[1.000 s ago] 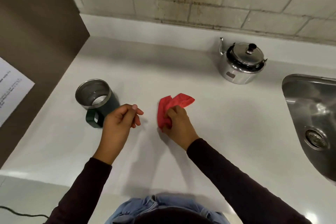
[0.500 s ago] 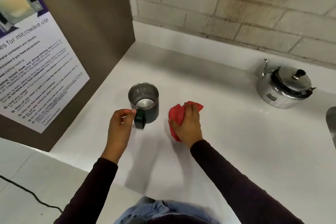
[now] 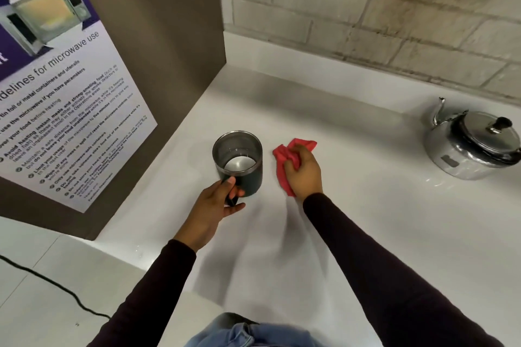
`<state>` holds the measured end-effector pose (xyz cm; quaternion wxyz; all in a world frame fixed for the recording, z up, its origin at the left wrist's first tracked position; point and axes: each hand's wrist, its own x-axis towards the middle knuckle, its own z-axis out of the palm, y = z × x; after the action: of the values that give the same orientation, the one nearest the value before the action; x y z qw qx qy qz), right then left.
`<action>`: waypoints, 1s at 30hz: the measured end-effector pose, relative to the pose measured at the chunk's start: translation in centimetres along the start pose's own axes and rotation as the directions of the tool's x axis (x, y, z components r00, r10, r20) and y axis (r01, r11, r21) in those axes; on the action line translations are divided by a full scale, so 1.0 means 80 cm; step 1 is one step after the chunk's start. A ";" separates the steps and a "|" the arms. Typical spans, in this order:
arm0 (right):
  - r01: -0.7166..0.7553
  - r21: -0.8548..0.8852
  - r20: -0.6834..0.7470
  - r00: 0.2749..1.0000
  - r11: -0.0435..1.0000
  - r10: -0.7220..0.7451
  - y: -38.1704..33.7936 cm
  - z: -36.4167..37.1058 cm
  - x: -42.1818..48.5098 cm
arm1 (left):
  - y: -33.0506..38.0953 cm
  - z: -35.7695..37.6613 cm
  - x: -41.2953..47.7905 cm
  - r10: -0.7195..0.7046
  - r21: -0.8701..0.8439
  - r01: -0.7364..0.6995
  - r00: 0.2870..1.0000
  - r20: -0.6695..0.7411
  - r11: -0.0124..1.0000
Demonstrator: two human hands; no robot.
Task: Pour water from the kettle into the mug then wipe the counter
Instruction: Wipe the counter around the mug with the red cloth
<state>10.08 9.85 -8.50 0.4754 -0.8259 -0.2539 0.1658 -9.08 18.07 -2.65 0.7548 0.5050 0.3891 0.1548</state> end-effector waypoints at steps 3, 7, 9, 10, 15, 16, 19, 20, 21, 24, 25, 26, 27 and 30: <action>0.038 0.004 0.109 0.993 0.999 -0.038 -0.012 0.015 0.019 | 0.011 -0.010 -0.004 0.054 0.010 -0.053 0.998 -0.035 0.999; 0.221 -0.102 0.290 0.939 0.970 -0.183 -0.031 0.038 0.011 | 0.027 -0.029 -0.013 0.122 0.035 -0.120 0.991 -0.062 0.992; 0.414 -0.216 0.389 0.867 0.884 -0.311 -0.036 0.048 -0.007 | 0.033 -0.037 -0.017 0.145 0.066 -0.141 0.987 -0.073 0.988; 0.493 -0.251 0.425 0.829 0.833 -0.363 -0.036 0.050 -0.018 | 0.035 -0.041 -0.019 0.152 0.075 -0.146 0.985 -0.083 0.986; 0.555 -0.260 0.396 0.808 0.790 -0.437 -0.007 0.028 -0.049 | 0.042 -0.048 -0.024 0.153 0.043 -0.150 0.983 -0.101 0.988; 0.530 -0.270 0.351 0.831 0.804 -0.431 0.003 0.020 -0.045 | 0.044 -0.049 -0.024 0.151 0.036 -0.148 0.983 -0.104 0.988; 0.355 -0.284 0.195 0.931 0.890 -0.309 0.016 0.001 -0.014 | 0.048 -0.051 -0.026 0.151 0.029 -0.149 0.983 -0.102 0.988; 0.301 -0.275 0.151 0.951 0.913 -0.268 0.015 0.001 -0.001 | 0.049 -0.051 -0.027 0.151 0.031 -0.149 0.983 -0.104 0.988; 0.258 -0.268 0.121 0.965 0.928 -0.233 0.011 0.005 0.012 | 0.050 -0.051 -0.028 0.153 0.033 -0.150 0.982 -0.108 0.988; 0.202 -0.252 0.113 0.977 0.946 -0.179 -0.008 0.032 0.046 | 0.054 -0.049 -0.032 0.158 0.035 -0.155 0.982 -0.108 0.987; 0.215 -0.251 0.137 0.973 0.944 -0.186 -0.015 0.042 0.056 | 0.056 -0.049 -0.034 0.157 0.032 -0.155 0.982 -0.104 0.987; 0.238 -0.251 0.173 0.965 0.938 -0.199 -0.022 0.056 0.063 | 0.058 -0.051 -0.036 0.155 0.030 -0.153 0.982 -0.105 0.988; 0.261 -0.247 0.208 0.955 0.933 -0.212 -0.028 0.066 0.068 | 0.060 -0.051 -0.037 0.152 0.031 -0.150 0.983 -0.099 0.988; 0.307 -0.194 0.314 0.919 0.932 -0.238 -0.049 0.095 0.065 | 0.064 -0.056 -0.040 0.160 0.050 -0.157 0.984 -0.078 0.986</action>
<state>9.40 19.84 -9.00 0.3493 -0.8006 -0.4512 0.1830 -13.71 21.23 2.42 0.7122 0.5441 0.3814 0.2262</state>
